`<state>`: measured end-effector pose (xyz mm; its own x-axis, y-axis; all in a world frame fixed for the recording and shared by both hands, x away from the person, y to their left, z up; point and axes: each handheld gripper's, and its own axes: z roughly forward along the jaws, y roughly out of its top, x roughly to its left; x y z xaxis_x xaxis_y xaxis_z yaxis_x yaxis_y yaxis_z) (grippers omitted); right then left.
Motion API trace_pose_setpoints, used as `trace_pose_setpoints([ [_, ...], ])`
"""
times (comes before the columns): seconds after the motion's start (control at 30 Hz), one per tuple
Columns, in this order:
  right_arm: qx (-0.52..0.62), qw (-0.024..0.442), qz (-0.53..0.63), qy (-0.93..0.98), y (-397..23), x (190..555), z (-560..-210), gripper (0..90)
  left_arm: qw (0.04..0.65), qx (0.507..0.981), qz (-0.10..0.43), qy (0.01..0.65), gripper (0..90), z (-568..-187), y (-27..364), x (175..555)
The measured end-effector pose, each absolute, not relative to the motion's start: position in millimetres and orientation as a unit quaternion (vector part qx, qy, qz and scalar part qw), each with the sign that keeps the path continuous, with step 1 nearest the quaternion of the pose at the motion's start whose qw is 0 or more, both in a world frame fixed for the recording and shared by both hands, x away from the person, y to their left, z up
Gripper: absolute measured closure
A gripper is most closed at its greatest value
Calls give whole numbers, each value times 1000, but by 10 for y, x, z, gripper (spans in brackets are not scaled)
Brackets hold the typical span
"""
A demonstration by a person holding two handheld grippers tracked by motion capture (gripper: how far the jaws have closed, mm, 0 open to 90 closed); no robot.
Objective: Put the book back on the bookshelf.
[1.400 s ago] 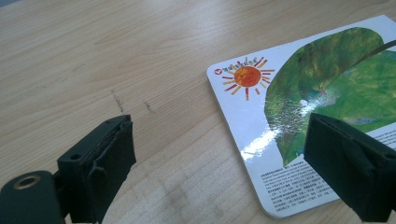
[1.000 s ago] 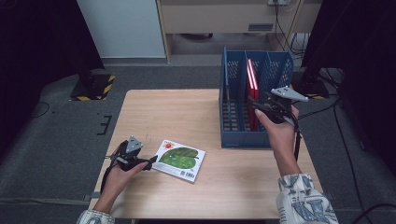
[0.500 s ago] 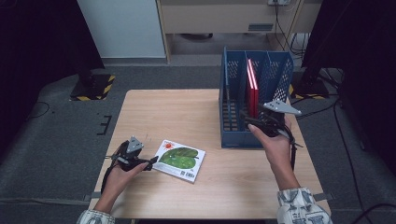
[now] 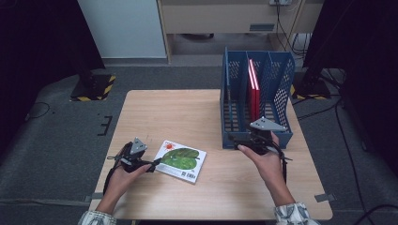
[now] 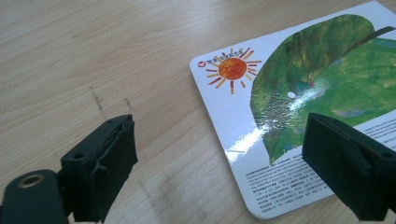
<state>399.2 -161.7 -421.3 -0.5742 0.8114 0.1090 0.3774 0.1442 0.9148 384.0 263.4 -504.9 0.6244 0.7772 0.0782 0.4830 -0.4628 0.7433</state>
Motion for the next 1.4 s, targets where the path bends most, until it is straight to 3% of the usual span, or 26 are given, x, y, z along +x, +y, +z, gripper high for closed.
trace_pose_setpoints([
  [0.37,382,185,498,756,-1362,3853,-4486,161,358,832,188,381,115,-5081,2577,3810],
  [0.8,362,158,478,785,-1038,3722,-4784,147,352,841,171,373,75,-5132,2536,3783],
  [1.4,321,126,433,833,-600,3465,-5151,81,352,839,157,383,102,-5233,2521,3762],
])
